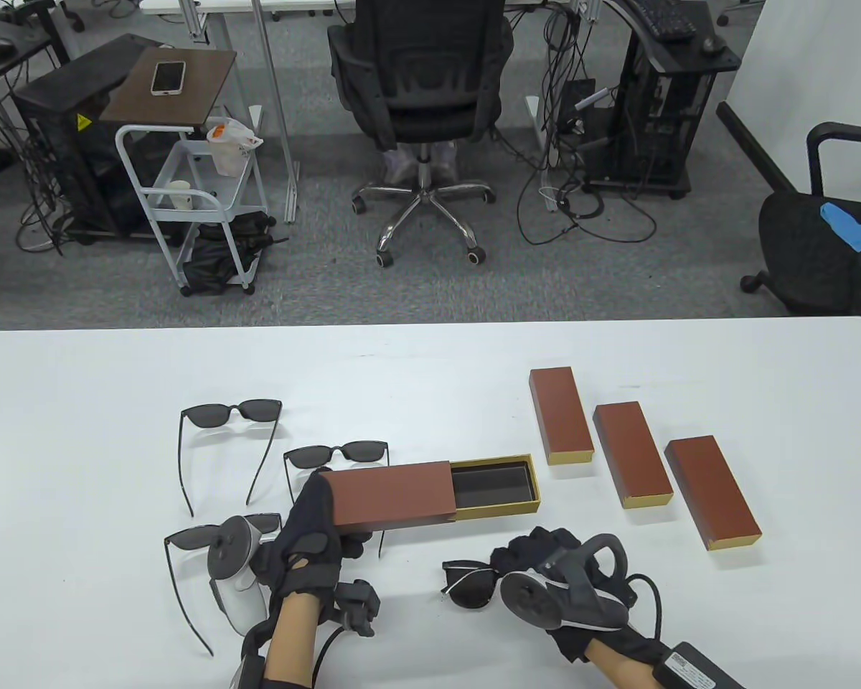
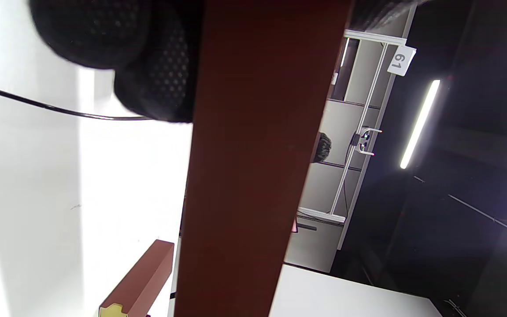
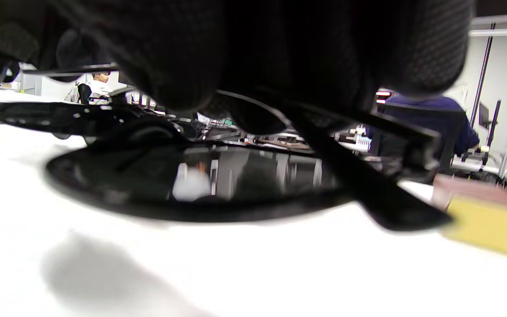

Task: Slide to open storage boxes and store sunglasses

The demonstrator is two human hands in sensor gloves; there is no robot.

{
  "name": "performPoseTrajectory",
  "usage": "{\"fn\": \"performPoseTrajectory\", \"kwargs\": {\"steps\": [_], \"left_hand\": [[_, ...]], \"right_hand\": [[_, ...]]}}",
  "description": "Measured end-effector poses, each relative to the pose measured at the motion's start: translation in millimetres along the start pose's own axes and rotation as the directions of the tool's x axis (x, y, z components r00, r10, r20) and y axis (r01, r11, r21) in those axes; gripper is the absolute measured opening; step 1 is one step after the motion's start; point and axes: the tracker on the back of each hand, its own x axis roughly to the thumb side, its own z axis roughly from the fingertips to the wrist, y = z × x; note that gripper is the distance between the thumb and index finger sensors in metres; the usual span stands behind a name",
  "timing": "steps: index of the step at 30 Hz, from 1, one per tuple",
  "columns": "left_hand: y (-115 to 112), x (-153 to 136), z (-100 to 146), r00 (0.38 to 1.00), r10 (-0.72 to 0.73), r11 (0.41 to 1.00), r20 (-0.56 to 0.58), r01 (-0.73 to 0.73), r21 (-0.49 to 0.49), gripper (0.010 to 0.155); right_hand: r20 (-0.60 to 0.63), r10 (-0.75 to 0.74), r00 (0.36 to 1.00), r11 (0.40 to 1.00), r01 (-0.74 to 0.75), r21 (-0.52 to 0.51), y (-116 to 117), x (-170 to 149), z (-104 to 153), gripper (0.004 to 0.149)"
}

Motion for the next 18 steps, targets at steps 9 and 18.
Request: {"fn": "performPoseTrajectory", "kwargs": {"steps": [9,18], "left_hand": [[1.5,-1.7,-0.3,1.000,-0.010,1.000,-0.012,0.010,0.012,0.075],[-0.8,-2.2,-0.7,1.000,-0.011,1.000,-0.011,0.011,-0.012,0.076]], "right_hand": [[-0.057,0.070,0.996,0.993,-0.075,-0.086,-75.5,-29.0,-4.6,0.039],[-0.113,0.239,0.964,0.957,-0.254,-0.140,-107.0,-37.9,-19.6,0.039]]}}
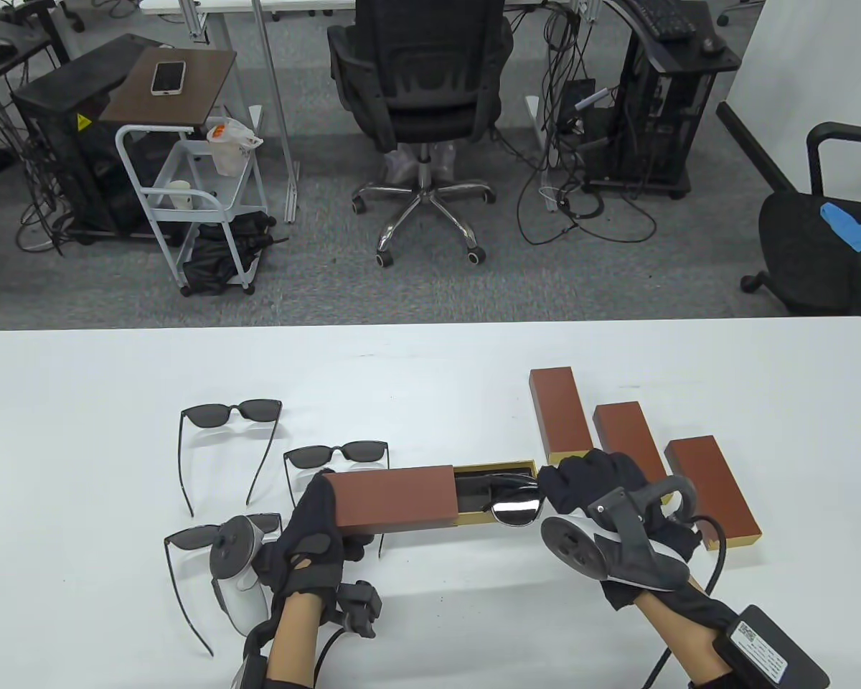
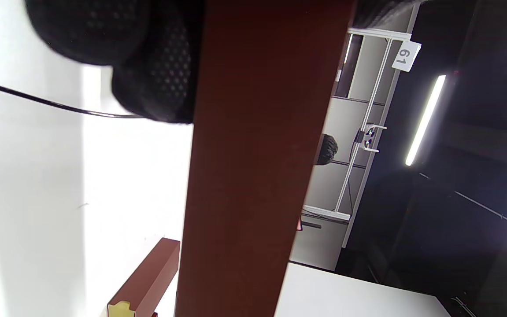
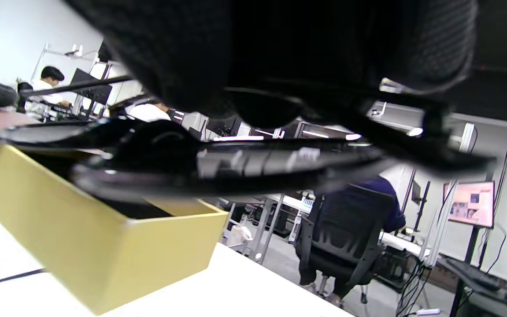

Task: Slide to open storage boxes and store sunglasses

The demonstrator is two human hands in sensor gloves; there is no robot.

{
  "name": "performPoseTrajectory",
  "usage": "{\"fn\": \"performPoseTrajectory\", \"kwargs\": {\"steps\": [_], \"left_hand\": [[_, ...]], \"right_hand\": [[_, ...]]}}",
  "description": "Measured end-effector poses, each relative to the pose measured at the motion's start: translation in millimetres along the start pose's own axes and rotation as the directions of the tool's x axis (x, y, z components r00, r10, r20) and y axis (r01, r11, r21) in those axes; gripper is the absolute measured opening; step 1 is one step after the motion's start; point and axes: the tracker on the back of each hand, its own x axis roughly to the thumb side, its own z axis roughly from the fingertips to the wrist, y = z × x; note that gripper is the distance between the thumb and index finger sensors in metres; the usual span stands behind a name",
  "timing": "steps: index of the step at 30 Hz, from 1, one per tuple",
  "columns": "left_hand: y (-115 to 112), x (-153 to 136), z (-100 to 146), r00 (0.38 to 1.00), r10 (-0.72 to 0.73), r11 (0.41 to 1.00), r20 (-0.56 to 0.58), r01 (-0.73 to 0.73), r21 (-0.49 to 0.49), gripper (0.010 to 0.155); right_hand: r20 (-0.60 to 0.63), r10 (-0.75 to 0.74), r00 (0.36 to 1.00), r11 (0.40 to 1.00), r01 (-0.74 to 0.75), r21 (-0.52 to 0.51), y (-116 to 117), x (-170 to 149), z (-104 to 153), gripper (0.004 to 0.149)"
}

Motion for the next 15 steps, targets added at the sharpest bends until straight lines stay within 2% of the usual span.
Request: {"fn": "performPoseTrajectory", "kwargs": {"steps": [3,9,15], "left_hand": [[-0.9,-0.2,-0.2,1.000,0.000,1.000,-0.001,0.000,-0.010,0.075],[-4.6,-1.3,-2.1,1.000,-0.006,0.999,-0.002,0.006,-0.039,0.076],[-11.4,-0.4,-1.8,1.000,-0.011,0.997,0.007,0.012,-0.077,0.076]], "right_hand": [[0.016,0.078,0.997,0.997,-0.078,0.004,-0.5,1.2,-4.1,0.038],[0.055,0.138,0.989,0.989,-0.140,0.044,0.8,8.9,-8.9,0.038],[0.086,0.146,0.985,0.984,-0.154,0.093,3.7,19.7,-13.4,0.038]]}}
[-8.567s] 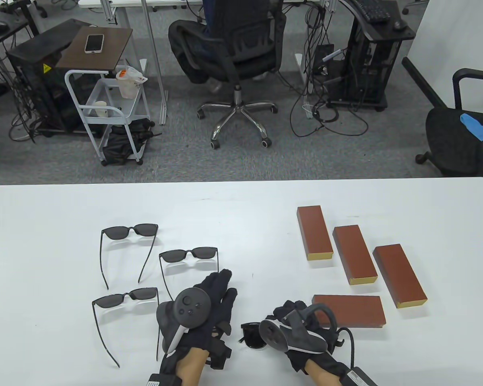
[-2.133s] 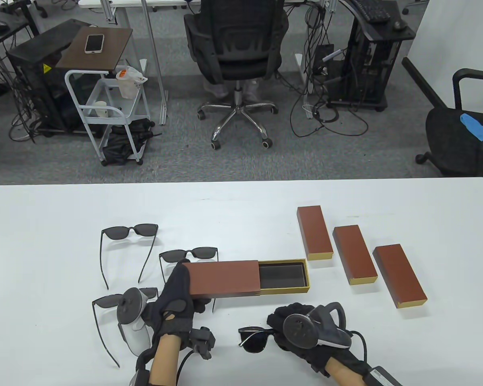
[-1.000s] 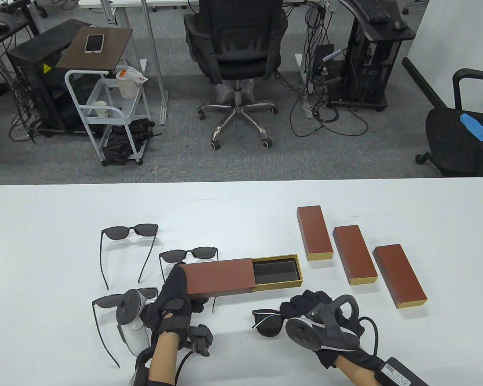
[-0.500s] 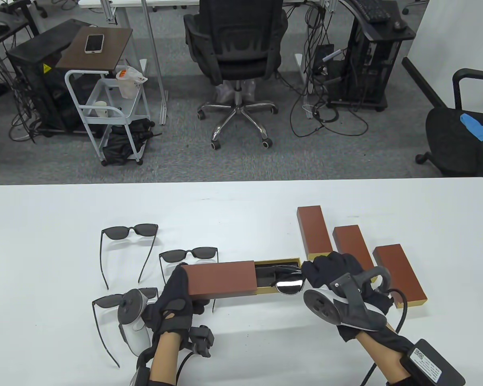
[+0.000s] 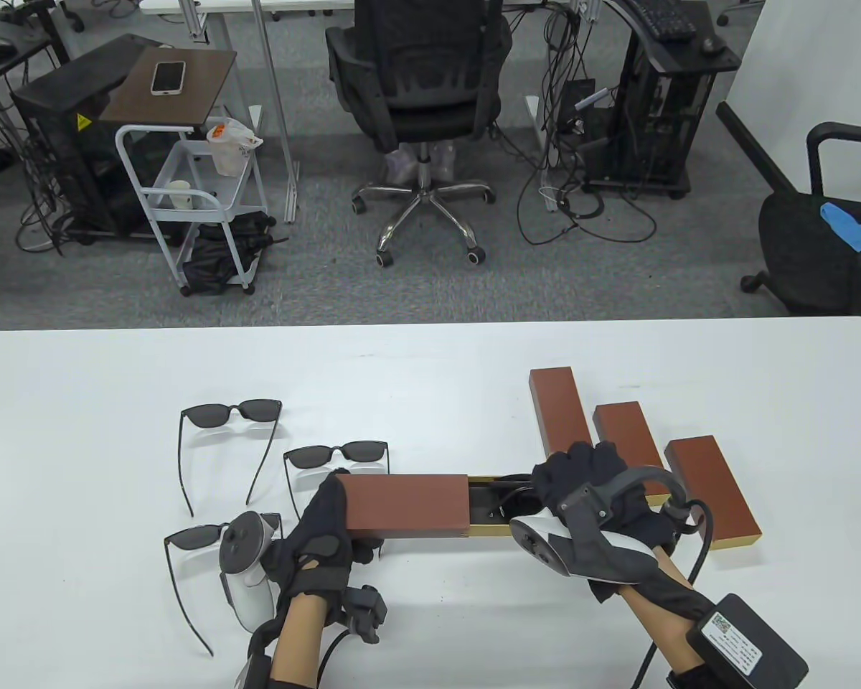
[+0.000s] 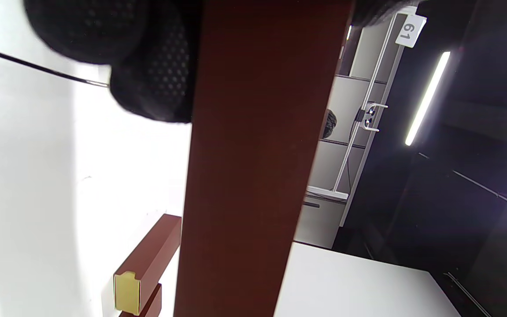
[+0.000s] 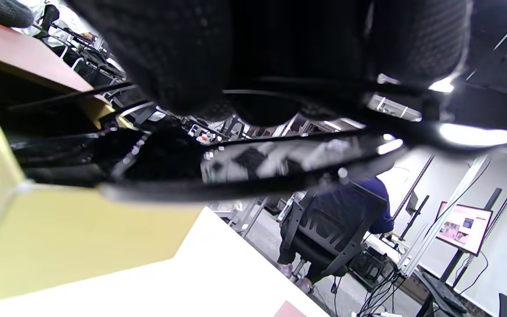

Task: Slide to open storage boxes and store sunglasses

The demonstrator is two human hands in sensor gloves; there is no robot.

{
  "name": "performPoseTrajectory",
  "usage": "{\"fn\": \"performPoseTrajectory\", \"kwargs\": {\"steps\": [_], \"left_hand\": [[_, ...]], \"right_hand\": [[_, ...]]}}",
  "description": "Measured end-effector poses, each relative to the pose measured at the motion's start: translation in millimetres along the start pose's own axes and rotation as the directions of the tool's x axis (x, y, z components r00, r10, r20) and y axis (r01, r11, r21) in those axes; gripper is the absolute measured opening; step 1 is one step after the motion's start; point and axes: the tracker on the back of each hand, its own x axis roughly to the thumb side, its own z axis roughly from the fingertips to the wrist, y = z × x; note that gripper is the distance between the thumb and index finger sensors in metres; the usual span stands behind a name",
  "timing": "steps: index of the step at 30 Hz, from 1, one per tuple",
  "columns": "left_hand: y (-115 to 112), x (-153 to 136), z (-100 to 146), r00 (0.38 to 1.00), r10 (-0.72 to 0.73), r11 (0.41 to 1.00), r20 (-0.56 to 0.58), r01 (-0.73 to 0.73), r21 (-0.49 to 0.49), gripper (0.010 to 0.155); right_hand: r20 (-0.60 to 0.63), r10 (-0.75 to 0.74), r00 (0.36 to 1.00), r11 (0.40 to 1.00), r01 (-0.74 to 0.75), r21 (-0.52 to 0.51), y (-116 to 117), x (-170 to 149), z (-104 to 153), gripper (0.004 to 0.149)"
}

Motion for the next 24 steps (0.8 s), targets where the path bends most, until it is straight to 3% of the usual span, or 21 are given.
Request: {"fn": "performPoseTrajectory", "kwargs": {"steps": [14,21,24], "left_hand": [[-18.3,-0.3,-0.9,1.000,-0.009,0.996,0.006,0.009,-0.093,0.076],[-22.0,-2.2,-1.3,1.000,0.015,0.992,-0.009,-0.016,-0.128,0.075],[-21.0,-3.5,-1.1,1.000,0.016,0.993,-0.010,-0.017,-0.113,0.076]], "right_hand": [[-0.021,-0.166,0.986,0.982,0.167,0.085,-1.4,11.3,-13.1,0.038],[-0.050,-0.242,0.969,0.967,0.245,0.074,0.4,15.8,-17.4,0.038],[-0.054,-0.212,0.976,0.976,0.215,0.048,2.3,17.3,-17.3,0.037]]}}
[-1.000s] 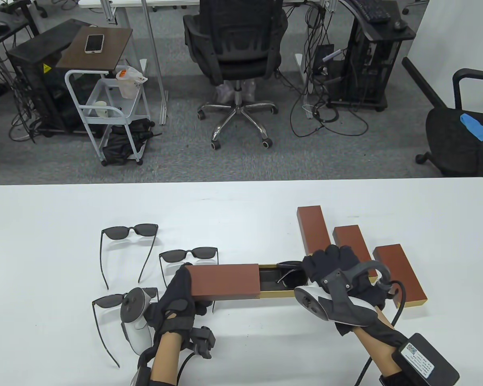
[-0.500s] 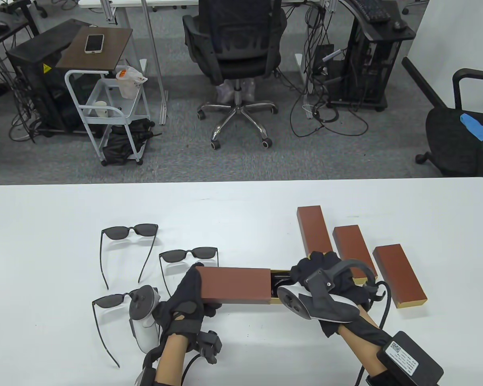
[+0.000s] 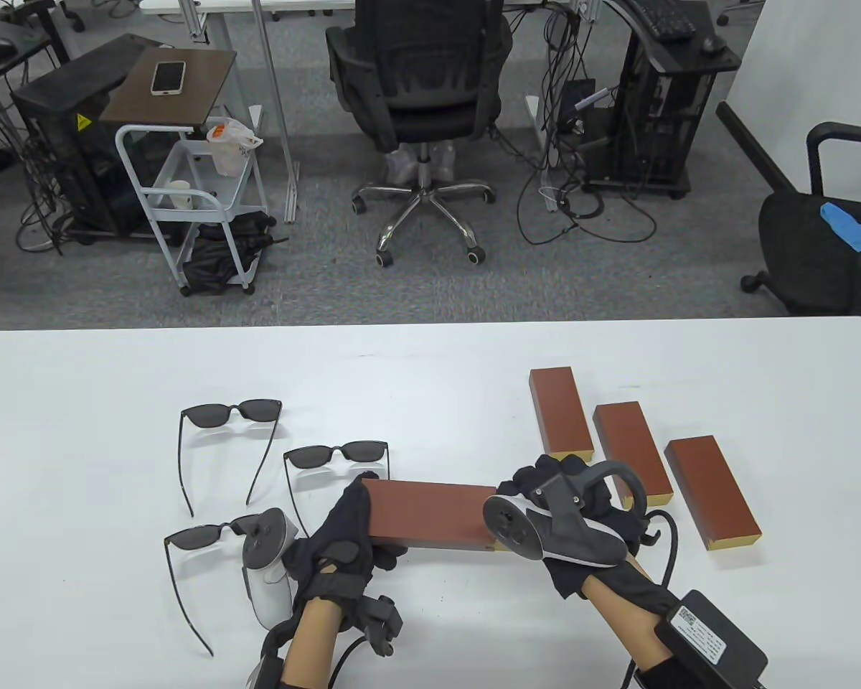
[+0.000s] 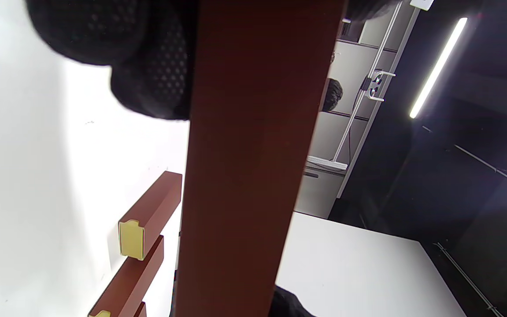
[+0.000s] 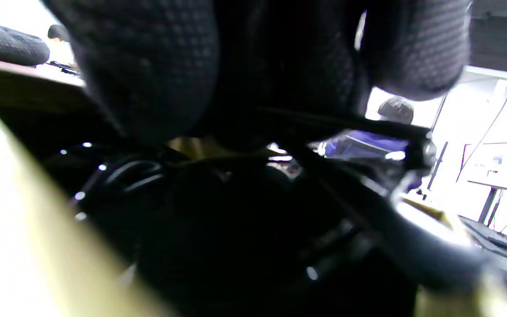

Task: Slide to open storage boxes and store sunglasses

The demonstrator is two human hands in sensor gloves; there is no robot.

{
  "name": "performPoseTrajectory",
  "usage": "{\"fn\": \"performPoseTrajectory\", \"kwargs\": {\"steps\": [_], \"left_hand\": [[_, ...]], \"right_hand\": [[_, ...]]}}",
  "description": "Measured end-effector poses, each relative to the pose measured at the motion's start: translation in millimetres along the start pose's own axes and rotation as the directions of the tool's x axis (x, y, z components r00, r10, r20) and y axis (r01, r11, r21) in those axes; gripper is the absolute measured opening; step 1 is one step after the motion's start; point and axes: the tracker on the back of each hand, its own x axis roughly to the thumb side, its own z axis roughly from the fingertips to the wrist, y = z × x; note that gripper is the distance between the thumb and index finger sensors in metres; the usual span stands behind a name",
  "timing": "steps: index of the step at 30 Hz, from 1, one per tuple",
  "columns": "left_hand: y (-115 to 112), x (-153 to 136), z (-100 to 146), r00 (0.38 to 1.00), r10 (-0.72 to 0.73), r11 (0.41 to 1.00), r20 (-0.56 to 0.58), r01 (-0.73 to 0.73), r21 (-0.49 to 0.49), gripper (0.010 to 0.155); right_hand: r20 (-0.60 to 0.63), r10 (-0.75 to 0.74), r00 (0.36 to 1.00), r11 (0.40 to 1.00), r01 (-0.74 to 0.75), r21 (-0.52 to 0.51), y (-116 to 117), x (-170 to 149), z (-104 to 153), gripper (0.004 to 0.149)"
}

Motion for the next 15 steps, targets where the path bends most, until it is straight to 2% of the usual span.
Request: {"fn": "performPoseTrajectory", "kwargs": {"steps": [7,10,13,15], "left_hand": [[4.0,-2.8,-0.4,1.000,-0.003,1.000,-0.010,0.004,0.019,0.076],[3.9,-2.8,-0.6,1.000,-0.008,1.000,-0.010,0.008,0.021,0.076],[5.1,-3.0,-0.8,1.000,-0.026,0.999,-0.006,0.026,0.034,0.076],[6.2,-3.5,-0.7,1.000,-0.021,0.999,-0.005,0.021,0.043,0.075]], "right_hand": [[-0.045,-0.107,0.993,0.994,0.106,-0.024,6.9,-5.6,4.1,0.040],[-0.089,-0.191,0.978,0.980,0.184,-0.082,3.8,-15.5,7.0,0.040],[-0.184,-0.298,0.937,0.950,0.273,-0.149,3.5,-36.5,9.9,0.044],[-0.268,-0.383,0.884,0.921,0.343,-0.183,8.8,-54.1,12.5,0.047]]}}
